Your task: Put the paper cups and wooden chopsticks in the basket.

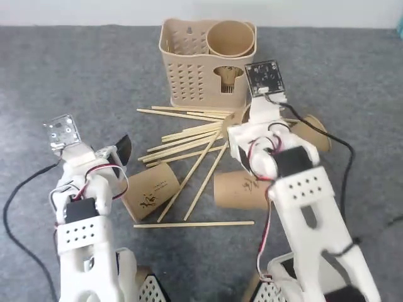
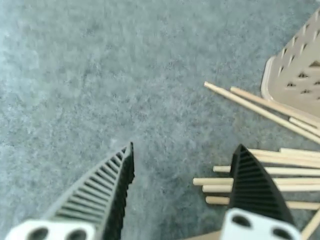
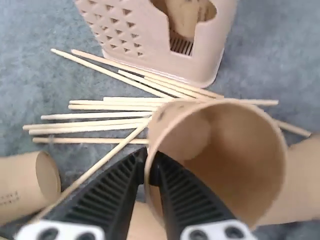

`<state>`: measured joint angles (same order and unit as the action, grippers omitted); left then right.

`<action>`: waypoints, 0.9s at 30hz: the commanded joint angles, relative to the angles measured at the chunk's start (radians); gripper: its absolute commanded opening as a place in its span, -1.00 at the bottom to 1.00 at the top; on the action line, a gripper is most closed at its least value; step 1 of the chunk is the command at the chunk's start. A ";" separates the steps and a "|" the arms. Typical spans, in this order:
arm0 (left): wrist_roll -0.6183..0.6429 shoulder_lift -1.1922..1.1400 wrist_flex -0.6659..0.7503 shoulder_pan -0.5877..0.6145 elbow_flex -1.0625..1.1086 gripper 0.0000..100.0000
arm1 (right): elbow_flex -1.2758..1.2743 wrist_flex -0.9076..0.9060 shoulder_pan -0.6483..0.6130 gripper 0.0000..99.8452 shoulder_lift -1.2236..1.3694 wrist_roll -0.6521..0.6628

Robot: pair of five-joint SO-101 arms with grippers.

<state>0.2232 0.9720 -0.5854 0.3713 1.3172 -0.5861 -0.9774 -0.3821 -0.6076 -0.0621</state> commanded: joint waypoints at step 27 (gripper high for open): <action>-0.049 0.023 0.038 0.000 -0.001 -0.42 | 1.626 -0.288 0.084 -0.98 0.800 0.397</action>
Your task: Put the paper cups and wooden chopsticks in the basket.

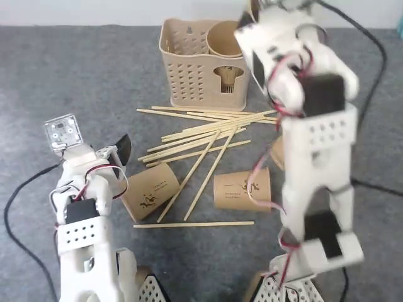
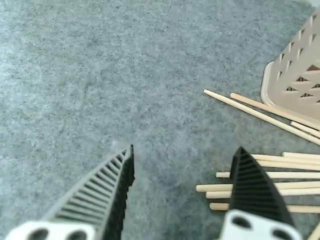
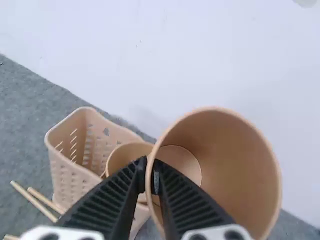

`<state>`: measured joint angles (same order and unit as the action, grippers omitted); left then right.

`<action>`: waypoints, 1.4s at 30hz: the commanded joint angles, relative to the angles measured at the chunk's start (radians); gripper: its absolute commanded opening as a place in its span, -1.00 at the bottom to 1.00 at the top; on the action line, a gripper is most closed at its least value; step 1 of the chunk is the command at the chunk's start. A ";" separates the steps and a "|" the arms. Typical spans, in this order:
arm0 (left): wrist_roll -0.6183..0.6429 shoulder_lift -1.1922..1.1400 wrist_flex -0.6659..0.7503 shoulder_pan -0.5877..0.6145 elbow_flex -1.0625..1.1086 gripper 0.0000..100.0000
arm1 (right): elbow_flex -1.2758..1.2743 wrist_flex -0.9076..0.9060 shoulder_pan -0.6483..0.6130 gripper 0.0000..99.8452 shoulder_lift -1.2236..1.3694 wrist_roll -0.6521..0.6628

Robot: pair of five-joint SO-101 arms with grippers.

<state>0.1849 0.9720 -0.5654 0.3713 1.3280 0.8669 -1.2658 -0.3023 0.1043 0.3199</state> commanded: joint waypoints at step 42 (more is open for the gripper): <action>0.041 0.023 -0.486 0.081 -0.337 -0.42 | 0.152 -0.535 0.005 -0.68 -0.071 -0.144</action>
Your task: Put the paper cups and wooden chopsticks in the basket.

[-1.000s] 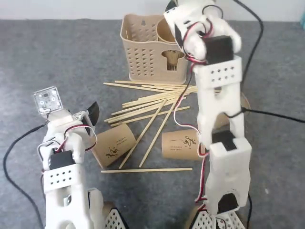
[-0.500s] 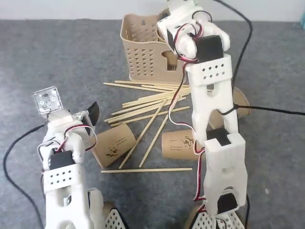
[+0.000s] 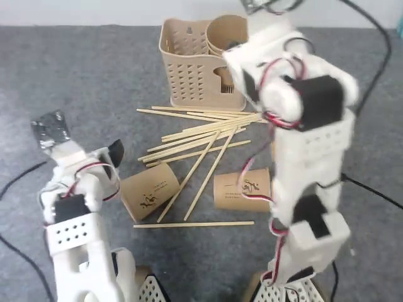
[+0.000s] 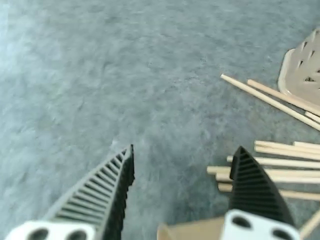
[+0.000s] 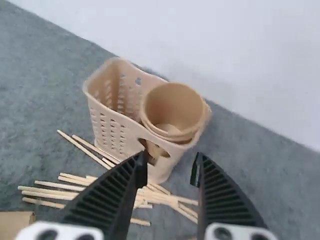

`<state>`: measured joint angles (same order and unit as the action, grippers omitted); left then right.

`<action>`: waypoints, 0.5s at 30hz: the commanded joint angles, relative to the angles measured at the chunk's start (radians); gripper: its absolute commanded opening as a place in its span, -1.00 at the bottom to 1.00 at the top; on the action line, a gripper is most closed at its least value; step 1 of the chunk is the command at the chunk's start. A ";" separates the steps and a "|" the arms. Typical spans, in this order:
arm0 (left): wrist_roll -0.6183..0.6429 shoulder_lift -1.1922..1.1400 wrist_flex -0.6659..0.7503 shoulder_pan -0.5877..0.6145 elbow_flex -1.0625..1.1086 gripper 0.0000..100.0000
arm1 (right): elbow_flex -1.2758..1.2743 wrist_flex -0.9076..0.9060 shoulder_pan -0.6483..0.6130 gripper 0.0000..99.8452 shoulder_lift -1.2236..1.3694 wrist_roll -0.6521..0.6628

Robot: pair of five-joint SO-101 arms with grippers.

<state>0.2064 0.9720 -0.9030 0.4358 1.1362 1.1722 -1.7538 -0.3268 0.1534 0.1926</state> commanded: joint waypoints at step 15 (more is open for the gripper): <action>-0.080 -0.021 -0.499 0.017 -0.378 -0.41 | -1.234 0.179 0.185 -0.68 -0.852 -0.008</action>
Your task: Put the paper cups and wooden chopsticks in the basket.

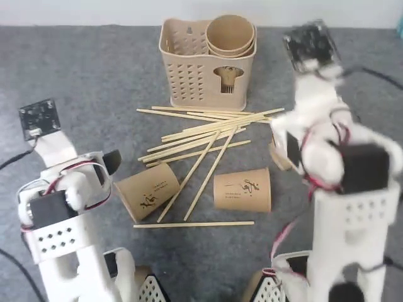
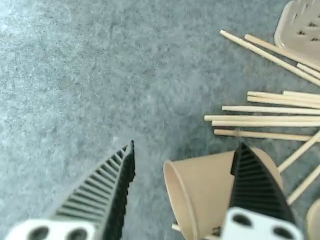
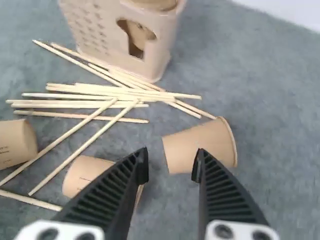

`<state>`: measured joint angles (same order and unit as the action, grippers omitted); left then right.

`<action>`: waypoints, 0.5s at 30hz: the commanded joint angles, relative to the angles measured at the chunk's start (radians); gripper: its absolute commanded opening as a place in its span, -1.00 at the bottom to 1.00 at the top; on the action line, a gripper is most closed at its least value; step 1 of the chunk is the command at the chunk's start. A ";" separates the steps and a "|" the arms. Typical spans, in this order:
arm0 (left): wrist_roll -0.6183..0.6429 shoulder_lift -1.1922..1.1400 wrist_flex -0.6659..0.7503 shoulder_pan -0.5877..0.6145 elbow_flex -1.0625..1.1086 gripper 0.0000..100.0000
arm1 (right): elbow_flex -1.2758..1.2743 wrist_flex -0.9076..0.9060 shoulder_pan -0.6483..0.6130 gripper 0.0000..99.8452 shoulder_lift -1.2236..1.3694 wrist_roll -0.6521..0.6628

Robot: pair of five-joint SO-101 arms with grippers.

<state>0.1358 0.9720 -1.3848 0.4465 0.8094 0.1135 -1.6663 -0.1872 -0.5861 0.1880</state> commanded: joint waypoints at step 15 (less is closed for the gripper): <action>-0.031 -0.365 -0.075 -0.034 -0.085 -0.41 | -0.885 0.472 0.156 -0.68 -0.344 0.038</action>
<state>0.1158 0.6022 -1.4492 0.4434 0.7572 -0.7135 -1.2689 -0.0368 -0.8869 0.2048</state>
